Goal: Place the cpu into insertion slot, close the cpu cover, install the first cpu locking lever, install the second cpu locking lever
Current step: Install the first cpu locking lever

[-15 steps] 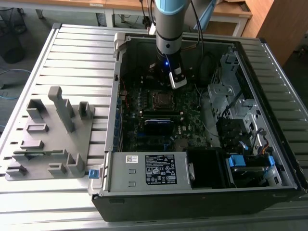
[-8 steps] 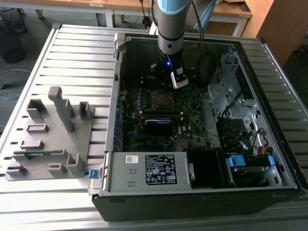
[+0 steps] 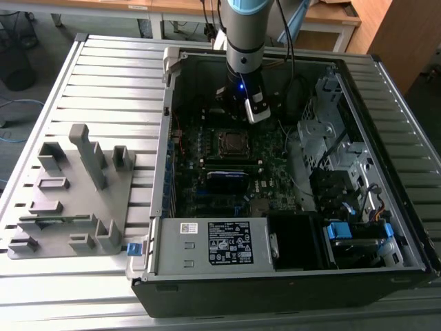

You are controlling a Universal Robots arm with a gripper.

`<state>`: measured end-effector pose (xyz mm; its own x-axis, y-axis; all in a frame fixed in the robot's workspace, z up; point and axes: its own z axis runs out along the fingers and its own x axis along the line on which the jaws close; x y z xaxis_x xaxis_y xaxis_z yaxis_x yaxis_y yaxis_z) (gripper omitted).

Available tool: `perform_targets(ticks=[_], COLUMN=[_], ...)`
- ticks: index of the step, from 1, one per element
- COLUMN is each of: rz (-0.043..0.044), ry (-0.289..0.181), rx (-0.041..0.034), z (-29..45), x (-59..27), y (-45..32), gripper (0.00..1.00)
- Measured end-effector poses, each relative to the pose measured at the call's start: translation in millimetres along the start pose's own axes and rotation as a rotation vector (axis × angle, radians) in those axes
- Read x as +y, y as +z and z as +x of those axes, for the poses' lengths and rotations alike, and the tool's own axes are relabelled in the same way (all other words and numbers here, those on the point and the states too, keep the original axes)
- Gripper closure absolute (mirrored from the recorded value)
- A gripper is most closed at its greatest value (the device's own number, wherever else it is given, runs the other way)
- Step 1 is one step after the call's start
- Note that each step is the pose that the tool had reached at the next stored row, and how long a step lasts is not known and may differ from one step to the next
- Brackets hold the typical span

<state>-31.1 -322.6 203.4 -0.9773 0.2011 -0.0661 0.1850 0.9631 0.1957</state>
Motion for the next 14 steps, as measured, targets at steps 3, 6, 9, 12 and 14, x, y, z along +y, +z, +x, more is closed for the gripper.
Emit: perform_targets(ticks=[3, 6, 9, 12, 14], rz=[-0.0001, 0.0059, 0.029, 0.0506, 0.0718], ry=[0.0, -0.001, -0.002, -0.003, -0.005], rx=[0.0, -0.0007, -0.0015, 0.0, 0.0021], z=[0.0, 0.0, 0.0, 0.0, 0.0], x=[0.0, 0.0, 0.0, 0.0, 0.0], y=[0.0, -0.1, -0.1, -0.1, -0.1], gripper=[0.89, 0.89, 0.89, 0.89, 0.89])
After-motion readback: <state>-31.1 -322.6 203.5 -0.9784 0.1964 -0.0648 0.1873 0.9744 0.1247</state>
